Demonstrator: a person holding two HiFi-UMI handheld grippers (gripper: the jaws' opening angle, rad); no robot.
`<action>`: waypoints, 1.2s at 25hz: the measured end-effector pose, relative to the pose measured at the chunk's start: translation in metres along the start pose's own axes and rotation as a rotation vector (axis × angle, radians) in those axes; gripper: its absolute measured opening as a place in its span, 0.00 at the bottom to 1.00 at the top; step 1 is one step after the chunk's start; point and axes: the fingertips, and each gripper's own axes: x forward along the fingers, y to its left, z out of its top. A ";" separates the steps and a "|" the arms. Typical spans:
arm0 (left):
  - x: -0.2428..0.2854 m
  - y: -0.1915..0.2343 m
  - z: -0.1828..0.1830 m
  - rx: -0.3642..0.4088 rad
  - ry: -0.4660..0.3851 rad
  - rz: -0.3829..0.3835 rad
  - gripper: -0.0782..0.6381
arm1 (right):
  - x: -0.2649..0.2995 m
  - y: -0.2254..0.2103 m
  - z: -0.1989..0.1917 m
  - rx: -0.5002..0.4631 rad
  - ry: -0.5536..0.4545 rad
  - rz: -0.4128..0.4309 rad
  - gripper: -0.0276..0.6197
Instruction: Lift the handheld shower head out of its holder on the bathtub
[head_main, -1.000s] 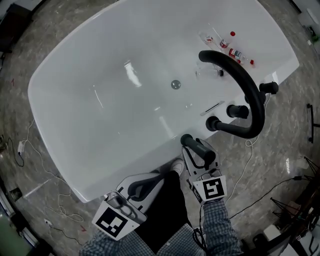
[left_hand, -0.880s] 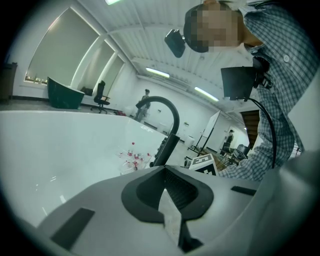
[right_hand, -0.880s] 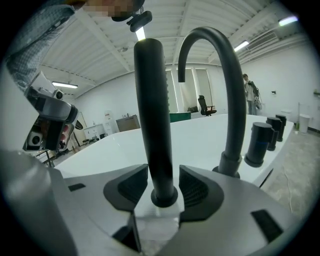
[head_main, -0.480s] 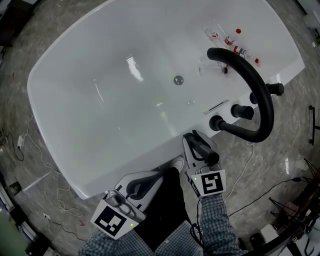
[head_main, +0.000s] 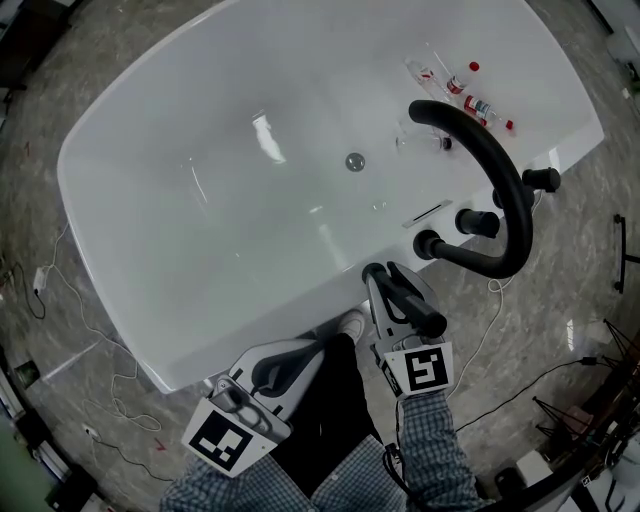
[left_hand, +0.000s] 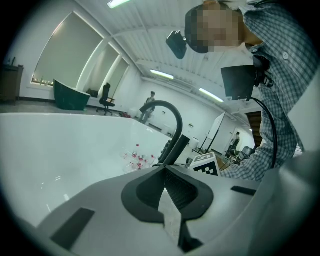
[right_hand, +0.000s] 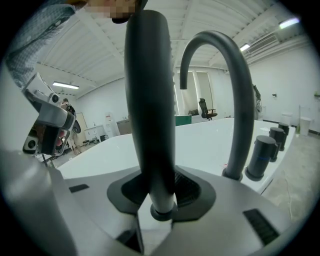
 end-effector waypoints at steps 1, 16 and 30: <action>0.000 -0.002 0.003 0.002 -0.004 0.001 0.12 | -0.003 0.000 0.002 -0.008 0.003 0.001 0.23; -0.029 -0.033 0.080 0.076 -0.070 -0.006 0.12 | -0.057 0.014 0.109 -0.065 -0.099 -0.020 0.23; -0.061 -0.085 0.154 0.135 -0.123 -0.052 0.12 | -0.142 0.015 0.204 -0.058 -0.132 -0.091 0.23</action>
